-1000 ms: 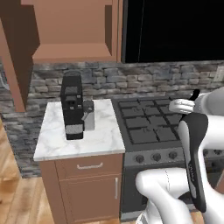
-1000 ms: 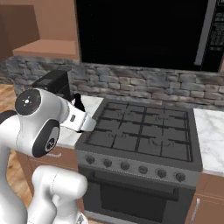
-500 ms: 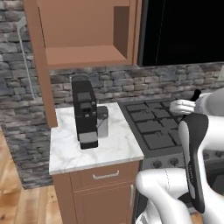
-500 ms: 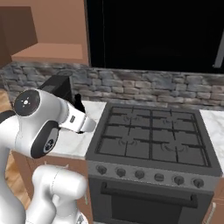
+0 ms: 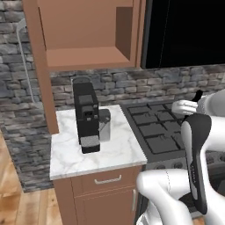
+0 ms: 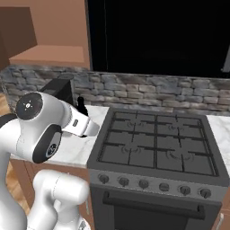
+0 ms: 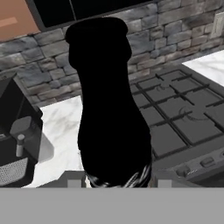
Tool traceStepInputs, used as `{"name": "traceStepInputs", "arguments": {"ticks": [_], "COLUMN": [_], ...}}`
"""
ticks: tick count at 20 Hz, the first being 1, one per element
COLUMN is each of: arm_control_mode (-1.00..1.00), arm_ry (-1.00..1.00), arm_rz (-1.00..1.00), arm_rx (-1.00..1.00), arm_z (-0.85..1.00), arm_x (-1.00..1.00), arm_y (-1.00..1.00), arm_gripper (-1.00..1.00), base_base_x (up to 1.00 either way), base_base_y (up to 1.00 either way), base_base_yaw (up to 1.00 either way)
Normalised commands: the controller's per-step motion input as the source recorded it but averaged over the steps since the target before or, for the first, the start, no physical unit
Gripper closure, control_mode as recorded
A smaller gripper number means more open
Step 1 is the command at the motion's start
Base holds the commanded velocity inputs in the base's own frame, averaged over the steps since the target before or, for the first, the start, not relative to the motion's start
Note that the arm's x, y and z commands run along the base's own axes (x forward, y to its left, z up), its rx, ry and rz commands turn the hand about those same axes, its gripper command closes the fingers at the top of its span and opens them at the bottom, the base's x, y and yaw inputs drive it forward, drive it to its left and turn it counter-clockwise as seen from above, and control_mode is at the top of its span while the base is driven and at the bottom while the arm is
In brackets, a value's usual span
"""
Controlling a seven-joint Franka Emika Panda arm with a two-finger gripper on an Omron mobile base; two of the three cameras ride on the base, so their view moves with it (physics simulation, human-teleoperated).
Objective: Sort all alcoholic drinks to one cabinet, and non-alcoholic drinks to the other.
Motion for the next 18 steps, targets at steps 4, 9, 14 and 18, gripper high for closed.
{"name": "traceStepInputs", "arguments": {"ticks": [4,9,14,18], "arm_control_mode": [1.0,1.0,1.0,1.0], "arm_ry": [0.0,0.0,0.0,0.0], "arm_rz": [0.0,0.0,0.0,0.0], "arm_rx": [0.0,0.0,0.0,0.0], "arm_z": [0.0,0.0,0.0,0.0], "arm_x": [0.0,0.0,0.0,0.0], "arm_y": [0.0,0.0,0.0,0.0], "arm_gripper": [1.0,1.0,1.0,1.0], "base_base_x": [0.34,0.42,0.44,0.41], "base_base_y": [0.33,0.32,0.26,0.18], "base_base_yaw": [0.08,0.09,0.08,0.05]}}
